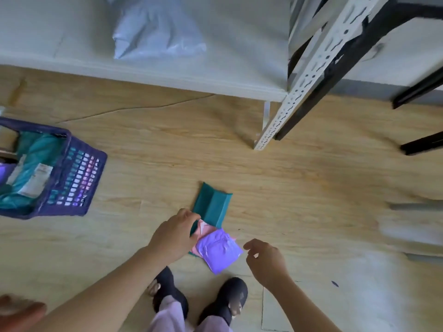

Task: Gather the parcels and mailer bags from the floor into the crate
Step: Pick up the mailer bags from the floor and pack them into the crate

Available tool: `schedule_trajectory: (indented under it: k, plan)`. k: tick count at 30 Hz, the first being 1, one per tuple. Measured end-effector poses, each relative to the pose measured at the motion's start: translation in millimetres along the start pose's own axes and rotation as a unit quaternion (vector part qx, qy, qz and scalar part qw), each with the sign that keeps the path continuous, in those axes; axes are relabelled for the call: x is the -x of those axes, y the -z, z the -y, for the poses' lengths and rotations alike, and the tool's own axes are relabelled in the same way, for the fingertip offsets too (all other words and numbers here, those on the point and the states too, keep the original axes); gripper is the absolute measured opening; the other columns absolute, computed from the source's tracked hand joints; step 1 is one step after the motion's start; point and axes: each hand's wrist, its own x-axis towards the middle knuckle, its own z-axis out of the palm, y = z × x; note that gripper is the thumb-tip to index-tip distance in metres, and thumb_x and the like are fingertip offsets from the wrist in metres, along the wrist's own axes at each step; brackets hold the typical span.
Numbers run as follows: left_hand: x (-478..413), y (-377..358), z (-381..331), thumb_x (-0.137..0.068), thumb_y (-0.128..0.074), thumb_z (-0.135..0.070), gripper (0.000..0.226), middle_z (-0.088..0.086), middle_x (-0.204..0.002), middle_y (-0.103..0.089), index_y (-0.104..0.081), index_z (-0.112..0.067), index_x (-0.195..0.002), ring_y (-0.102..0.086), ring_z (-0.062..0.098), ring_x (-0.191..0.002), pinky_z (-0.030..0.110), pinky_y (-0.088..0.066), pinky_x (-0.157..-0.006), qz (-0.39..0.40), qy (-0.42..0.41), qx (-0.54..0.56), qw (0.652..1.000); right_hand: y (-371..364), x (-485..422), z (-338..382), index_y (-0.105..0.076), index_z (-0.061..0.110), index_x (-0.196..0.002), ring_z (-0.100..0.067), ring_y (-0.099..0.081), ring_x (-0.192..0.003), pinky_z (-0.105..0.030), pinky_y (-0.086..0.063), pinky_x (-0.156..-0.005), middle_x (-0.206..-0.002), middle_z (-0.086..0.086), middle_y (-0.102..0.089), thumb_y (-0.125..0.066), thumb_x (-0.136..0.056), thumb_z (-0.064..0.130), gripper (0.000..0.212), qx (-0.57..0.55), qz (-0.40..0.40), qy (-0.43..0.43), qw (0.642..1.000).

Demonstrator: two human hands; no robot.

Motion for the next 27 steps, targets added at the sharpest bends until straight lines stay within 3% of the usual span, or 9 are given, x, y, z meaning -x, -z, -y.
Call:
schedule_trajectory:
  k: [6, 12, 15, 18, 22, 24, 26, 27]
  plan:
    - [-88.3, -102.6, 45.7, -0.091, -0.052, -0.021, 0.042, -0.002, -0.137, -0.038, -0.042, -0.020, -0.131, -0.058, 0.020, -0.103, 0.030, -0.046, -0.082, 0.031, 0.065, 0.057, 0.996, -78.9, -122.0, -31.0, -0.053, 0.024, -0.125, -0.018, -0.057, -0.102, -0.022, -0.041, -0.077, -0.120, 0.003, -0.061, -0.047, -0.086, 0.007, 0.043, 0.005, 0.027, -0.020, 0.999]
    - [-153.1, -188.9, 84.7, -0.092, -0.051, -0.021, 0.059, 0.001, -0.145, -0.028, -0.025, -0.022, -0.144, -0.058, 0.026, -0.107, 0.029, -0.043, -0.084, 0.058, 0.104, 0.075, 0.990, -147.8, -213.6, -56.1, -0.047, 0.021, -0.133, -0.024, -0.057, -0.109, -0.026, -0.044, -0.079, -0.127, -0.002, -0.057, -0.045, -0.085, 0.005, 0.050, 0.026, 0.050, -0.033, 0.998]
    - [-180.7, -233.1, 111.5, -0.091, -0.053, -0.022, 0.065, 0.003, -0.146, -0.026, -0.019, -0.021, -0.146, -0.058, 0.028, -0.104, 0.030, -0.043, -0.081, 0.072, 0.135, 0.102, 0.983, -189.4, -261.6, -75.5, -0.040, 0.022, -0.138, -0.023, -0.050, -0.122, -0.025, -0.042, -0.090, -0.137, 0.000, -0.050, -0.046, -0.086, 0.005, 0.055, 0.063, 0.051, -0.035, 0.996]
    - [-196.1, -260.1, 128.9, -0.090, -0.054, -0.020, 0.073, 0.006, -0.150, -0.023, -0.011, -0.018, -0.149, -0.056, 0.029, -0.112, 0.033, -0.044, -0.088, 0.083, 0.161, 0.122, 0.976, -219.0, -292.0, -88.0, -0.032, 0.023, -0.143, -0.019, -0.043, -0.131, -0.024, -0.035, -0.101, -0.148, 0.005, -0.037, -0.046, -0.086, 0.004, 0.062, 0.090, 0.058, -0.018, 0.994]
    - [-210.1, -278.3, 142.7, -0.089, -0.055, -0.020, 0.077, 0.008, -0.152, -0.022, -0.008, -0.016, -0.150, -0.049, 0.028, -0.123, 0.035, -0.043, -0.098, 0.085, 0.173, 0.150, 0.970, -245.6, -319.3, -93.7, -0.028, 0.024, -0.144, -0.024, -0.048, -0.126, -0.028, -0.040, -0.095, -0.143, 0.000, -0.042, -0.045, -0.087, 0.005, 0.063, 0.123, 0.077, -0.019, 0.989]
    - [-213.0, -281.4, 148.6, -0.090, -0.054, -0.020, 0.075, 0.007, -0.152, -0.022, -0.009, -0.016, -0.150, -0.050, 0.028, -0.123, 0.037, -0.043, -0.099, 0.088, 0.172, 0.156, 0.969, -251.1, -330.4, -92.9, -0.041, 0.020, -0.134, -0.029, -0.053, -0.118, -0.028, -0.041, -0.083, -0.131, -0.006, -0.054, -0.047, -0.089, 0.009, 0.048, 0.133, 0.079, -0.039, 0.987]
    - [-209.1, -280.8, 151.5, -0.091, -0.054, -0.020, 0.073, 0.006, -0.151, -0.023, -0.011, -0.017, -0.150, -0.051, 0.027, -0.121, 0.037, -0.043, -0.098, 0.094, 0.175, 0.160, 0.967, -251.9, -330.9, -91.1, -0.056, 0.015, -0.101, -0.031, -0.057, -0.107, -0.026, -0.037, -0.069, -0.116, -0.010, -0.062, -0.047, -0.088, 0.008, 0.018, 0.132, 0.073, -0.053, 0.987]
    - [-205.9, -280.3, 152.7, -0.091, -0.054, -0.020, 0.072, 0.006, -0.150, -0.024, -0.013, -0.017, -0.149, -0.052, 0.026, -0.120, 0.037, -0.043, -0.098, 0.092, 0.180, 0.166, 0.965, -252.2, -328.3, -90.2, -0.052, 0.015, -0.081, -0.031, -0.057, -0.100, -0.024, -0.035, -0.064, -0.110, -0.011, -0.063, -0.046, -0.087, 0.007, 0.011, 0.128, 0.068, -0.053, 0.988]
